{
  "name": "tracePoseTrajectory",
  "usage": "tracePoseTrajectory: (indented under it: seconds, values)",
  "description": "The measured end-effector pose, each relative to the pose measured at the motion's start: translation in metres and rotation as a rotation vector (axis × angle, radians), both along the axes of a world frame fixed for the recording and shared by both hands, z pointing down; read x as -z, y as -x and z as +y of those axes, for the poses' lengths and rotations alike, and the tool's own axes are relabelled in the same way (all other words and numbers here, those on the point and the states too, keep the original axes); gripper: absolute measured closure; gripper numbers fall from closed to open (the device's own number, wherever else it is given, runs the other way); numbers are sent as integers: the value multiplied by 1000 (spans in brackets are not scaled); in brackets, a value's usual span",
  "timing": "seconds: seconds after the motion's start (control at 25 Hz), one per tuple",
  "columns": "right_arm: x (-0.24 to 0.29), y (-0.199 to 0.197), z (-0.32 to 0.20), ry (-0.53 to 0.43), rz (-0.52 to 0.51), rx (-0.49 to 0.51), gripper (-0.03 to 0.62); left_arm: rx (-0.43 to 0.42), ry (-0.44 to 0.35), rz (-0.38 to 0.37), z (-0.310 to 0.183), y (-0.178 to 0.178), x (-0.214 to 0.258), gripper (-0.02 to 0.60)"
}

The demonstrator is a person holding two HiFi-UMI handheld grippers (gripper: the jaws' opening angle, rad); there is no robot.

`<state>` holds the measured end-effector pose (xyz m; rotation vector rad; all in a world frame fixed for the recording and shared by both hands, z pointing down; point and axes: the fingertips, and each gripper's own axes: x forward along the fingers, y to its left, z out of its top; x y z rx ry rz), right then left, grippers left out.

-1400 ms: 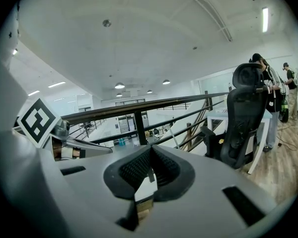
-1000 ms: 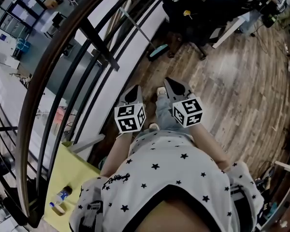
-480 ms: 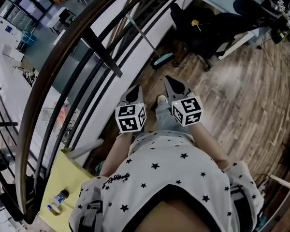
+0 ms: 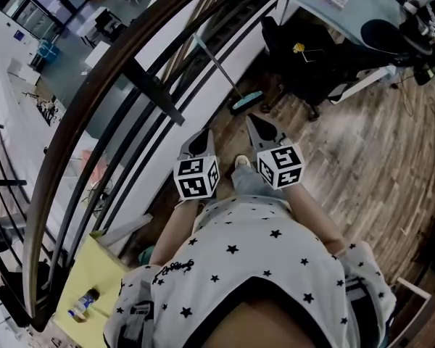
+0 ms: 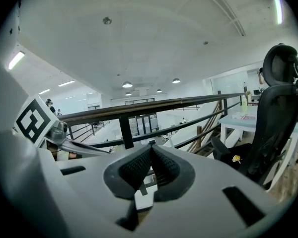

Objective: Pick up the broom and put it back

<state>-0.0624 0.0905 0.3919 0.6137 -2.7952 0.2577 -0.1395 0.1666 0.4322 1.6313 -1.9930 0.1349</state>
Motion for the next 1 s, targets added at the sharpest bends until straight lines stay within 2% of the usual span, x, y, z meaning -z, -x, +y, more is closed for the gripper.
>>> tracePoseTrajectory:
  seconds: [0.64,1.0]
  values:
    - [-1,45,-97,14,5,112,600,80,-5,-8,-90,32,5,571]
    - [-12,71,-132,26,11,168,600,141,11,4,-117,50,-7,571]
